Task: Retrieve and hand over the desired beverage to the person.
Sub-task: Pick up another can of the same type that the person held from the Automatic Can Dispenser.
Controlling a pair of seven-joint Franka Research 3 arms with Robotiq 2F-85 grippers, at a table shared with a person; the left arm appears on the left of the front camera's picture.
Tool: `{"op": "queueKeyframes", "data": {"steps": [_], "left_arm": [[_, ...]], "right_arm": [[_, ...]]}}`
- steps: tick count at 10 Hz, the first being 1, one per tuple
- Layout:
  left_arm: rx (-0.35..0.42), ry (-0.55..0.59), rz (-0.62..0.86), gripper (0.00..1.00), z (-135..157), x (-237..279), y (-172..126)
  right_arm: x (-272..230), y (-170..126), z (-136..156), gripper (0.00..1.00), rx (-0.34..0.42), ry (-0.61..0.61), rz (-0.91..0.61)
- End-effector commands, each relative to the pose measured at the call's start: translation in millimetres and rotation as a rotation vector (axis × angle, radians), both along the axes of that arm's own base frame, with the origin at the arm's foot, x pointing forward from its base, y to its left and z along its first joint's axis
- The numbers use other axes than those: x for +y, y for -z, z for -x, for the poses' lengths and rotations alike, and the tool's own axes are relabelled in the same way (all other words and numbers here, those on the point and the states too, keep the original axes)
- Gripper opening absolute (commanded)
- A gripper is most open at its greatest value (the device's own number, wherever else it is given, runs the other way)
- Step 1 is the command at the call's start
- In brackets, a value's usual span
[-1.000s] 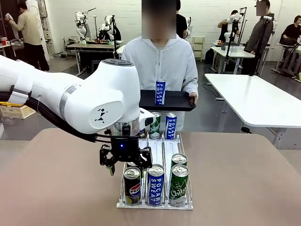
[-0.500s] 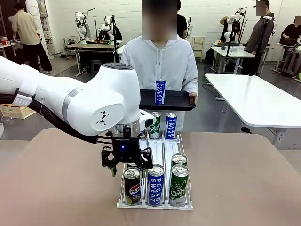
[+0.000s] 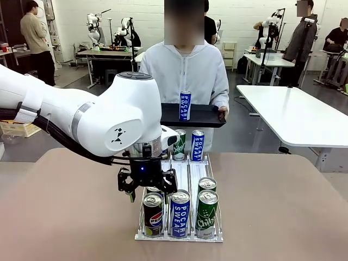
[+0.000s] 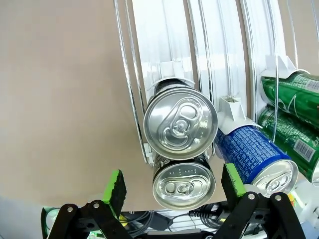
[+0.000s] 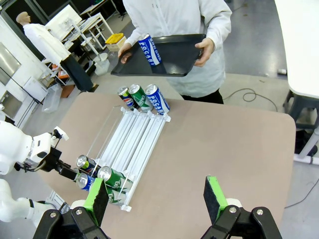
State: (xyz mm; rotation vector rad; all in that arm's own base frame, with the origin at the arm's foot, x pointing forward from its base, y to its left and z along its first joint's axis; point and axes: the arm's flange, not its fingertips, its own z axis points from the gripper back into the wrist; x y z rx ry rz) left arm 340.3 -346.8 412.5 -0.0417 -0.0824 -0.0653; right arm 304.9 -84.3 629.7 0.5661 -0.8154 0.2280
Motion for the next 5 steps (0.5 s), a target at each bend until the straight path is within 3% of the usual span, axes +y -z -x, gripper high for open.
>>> {"op": "queueKeyframes", "data": {"steps": [1,5], "left_arm": [[-0.029,-0.022,-0.013,1.00,-3.7,-2.8,3.2],[-0.027,-0.018,-0.022,1.00,-5.8,-1.3,4.6]], "right_arm": [[0.0,1.4,-2.8,1.00,-0.007,-0.022,-0.022],[0.0,1.4,-2.8,1.00,-0.007,-0.022,-0.022]]}}
